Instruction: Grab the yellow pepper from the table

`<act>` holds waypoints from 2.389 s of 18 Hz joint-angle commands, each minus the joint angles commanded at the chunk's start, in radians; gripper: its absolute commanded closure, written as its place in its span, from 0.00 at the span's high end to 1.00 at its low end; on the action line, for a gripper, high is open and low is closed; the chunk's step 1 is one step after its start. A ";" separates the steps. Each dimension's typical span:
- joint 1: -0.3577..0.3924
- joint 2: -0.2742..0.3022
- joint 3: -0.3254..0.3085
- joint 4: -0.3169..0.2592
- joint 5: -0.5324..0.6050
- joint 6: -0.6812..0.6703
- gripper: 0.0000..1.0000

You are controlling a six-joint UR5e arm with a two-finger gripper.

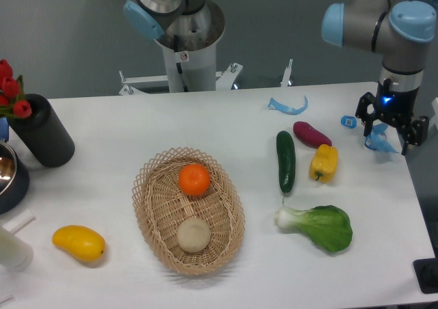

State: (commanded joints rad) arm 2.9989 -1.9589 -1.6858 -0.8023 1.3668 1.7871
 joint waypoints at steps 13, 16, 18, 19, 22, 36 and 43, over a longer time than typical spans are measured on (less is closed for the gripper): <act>-0.037 -0.023 -0.061 0.000 -0.002 -0.156 1.00; -0.058 -0.023 -0.063 0.000 -0.003 -0.342 1.00; -0.072 -0.020 -0.064 0.000 -0.005 -0.414 1.00; -0.077 -0.020 -0.071 0.000 -0.008 -0.438 1.00; -0.084 -0.018 -0.084 -0.002 -0.006 -0.440 1.00; -0.091 -0.021 -0.147 0.002 -0.005 -0.428 1.00; -0.089 -0.038 -0.155 0.003 0.000 -0.410 1.00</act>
State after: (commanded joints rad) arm 2.9100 -1.9972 -1.8408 -0.7992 1.3668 1.3775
